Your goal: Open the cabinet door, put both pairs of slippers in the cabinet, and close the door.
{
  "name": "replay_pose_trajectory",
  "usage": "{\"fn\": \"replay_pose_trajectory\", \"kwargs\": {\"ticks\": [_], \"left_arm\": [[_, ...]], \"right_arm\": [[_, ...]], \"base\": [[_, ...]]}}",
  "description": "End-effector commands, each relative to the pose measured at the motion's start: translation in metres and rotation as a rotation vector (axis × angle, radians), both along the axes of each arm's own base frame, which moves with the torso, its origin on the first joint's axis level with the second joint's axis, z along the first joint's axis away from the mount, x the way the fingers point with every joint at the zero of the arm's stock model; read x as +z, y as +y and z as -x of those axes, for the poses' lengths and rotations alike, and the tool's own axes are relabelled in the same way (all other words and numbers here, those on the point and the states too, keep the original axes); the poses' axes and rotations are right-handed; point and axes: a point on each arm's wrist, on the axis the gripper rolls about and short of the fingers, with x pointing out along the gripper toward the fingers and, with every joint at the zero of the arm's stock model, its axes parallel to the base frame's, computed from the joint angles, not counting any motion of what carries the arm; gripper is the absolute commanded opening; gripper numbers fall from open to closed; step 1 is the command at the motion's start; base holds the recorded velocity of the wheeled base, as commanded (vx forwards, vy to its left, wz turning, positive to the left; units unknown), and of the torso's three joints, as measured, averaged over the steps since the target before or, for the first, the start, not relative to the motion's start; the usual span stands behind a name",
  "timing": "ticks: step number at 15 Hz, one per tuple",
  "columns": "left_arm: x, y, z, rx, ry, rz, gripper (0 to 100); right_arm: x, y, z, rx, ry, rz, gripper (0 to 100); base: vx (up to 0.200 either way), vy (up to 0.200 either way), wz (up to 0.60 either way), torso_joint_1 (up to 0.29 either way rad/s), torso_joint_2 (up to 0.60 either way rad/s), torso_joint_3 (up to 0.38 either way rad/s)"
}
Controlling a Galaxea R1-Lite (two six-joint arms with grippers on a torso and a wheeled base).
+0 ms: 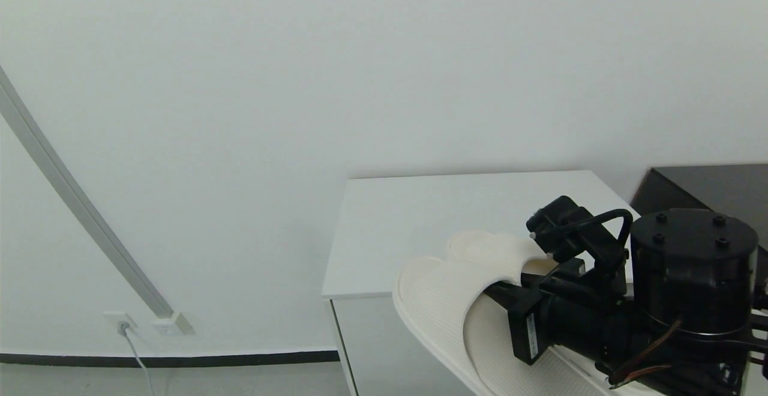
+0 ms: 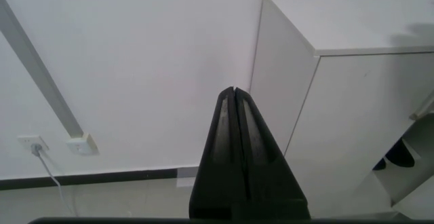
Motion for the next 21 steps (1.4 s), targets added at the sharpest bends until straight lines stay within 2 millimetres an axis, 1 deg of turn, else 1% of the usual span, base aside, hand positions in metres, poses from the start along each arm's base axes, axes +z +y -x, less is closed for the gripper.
{"fn": "replay_pose_trajectory", "kwargs": {"ticks": [1,4,19,21], "left_arm": [[0.0000,0.0000,0.0000,0.000,0.000,0.001,0],[0.0000,0.0000,0.0000,0.000,0.000,0.001,0],[0.0000,0.0000,0.0000,0.002,0.000,0.003,0],[0.0000,0.0000,0.0000,0.002,0.000,0.003,0]], "right_arm": [[-0.0010,0.0000,0.0008,0.003,0.001,0.004,0],[-0.0022,0.0002,0.0011,0.004,0.004,0.007,0],[-0.0080,-0.0012,0.0021,0.013,0.009,0.009,0],[-0.0084,-0.0010,0.0019,0.013,0.010,0.010,0]], "base": [[-0.200,0.000,0.00,0.002,0.00,-0.002],[-0.200,0.000,0.00,-0.002,0.00,0.007],[0.000,0.000,0.00,0.000,0.00,0.000],[0.000,-0.200,0.00,0.002,0.00,0.002]]}}
